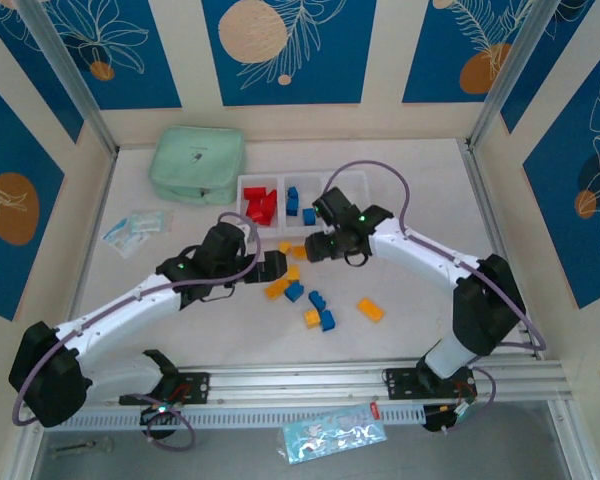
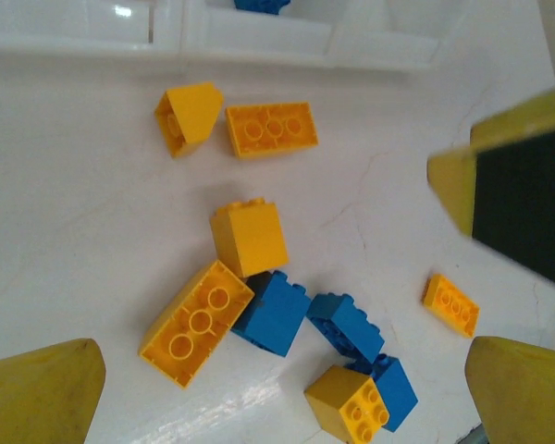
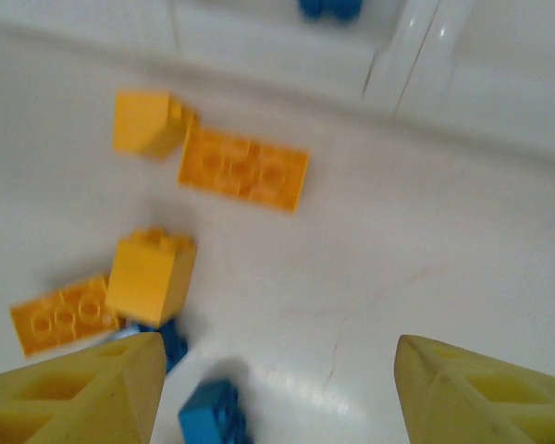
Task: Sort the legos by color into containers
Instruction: Pick up the lego from the bottom-center of the table.
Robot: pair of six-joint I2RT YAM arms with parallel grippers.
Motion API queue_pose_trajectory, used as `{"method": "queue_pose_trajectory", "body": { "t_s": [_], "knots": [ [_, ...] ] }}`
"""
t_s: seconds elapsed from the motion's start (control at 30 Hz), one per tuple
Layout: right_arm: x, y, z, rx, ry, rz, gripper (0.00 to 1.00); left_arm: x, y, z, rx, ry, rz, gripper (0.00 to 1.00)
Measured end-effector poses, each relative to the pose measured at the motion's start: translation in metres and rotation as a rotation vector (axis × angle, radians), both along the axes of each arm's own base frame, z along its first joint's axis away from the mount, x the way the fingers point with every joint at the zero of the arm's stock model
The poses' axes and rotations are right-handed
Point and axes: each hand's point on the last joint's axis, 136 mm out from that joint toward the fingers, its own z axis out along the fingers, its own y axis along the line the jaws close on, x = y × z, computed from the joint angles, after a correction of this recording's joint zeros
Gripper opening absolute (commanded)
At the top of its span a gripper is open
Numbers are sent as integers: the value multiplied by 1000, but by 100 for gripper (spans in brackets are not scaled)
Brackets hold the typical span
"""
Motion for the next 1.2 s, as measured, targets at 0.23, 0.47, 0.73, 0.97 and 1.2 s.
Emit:
{"method": "queue_pose_trajectory", "body": {
  "t_s": [0.23, 0.47, 0.73, 0.97, 1.2],
  "knots": [
    [-63, -1, -30, -8, 125, -4, 69, -17, 6, -8, -1, 6, 23, 99],
    [-87, 1, -54, -25, 201, -12, 67, -21, 13, -19, 16, 28, 55, 99],
    [-83, 12, -79, -62, 234, -2, 55, -17, 20, -16, 23, 11, 98, 99],
    [-75, 22, -86, -65, 229, 17, 42, -17, 21, -17, 32, 12, 103, 99],
    [-72, 24, -87, -62, 223, 26, 29, -17, 22, -18, 33, 11, 103, 99]
  ]
}}
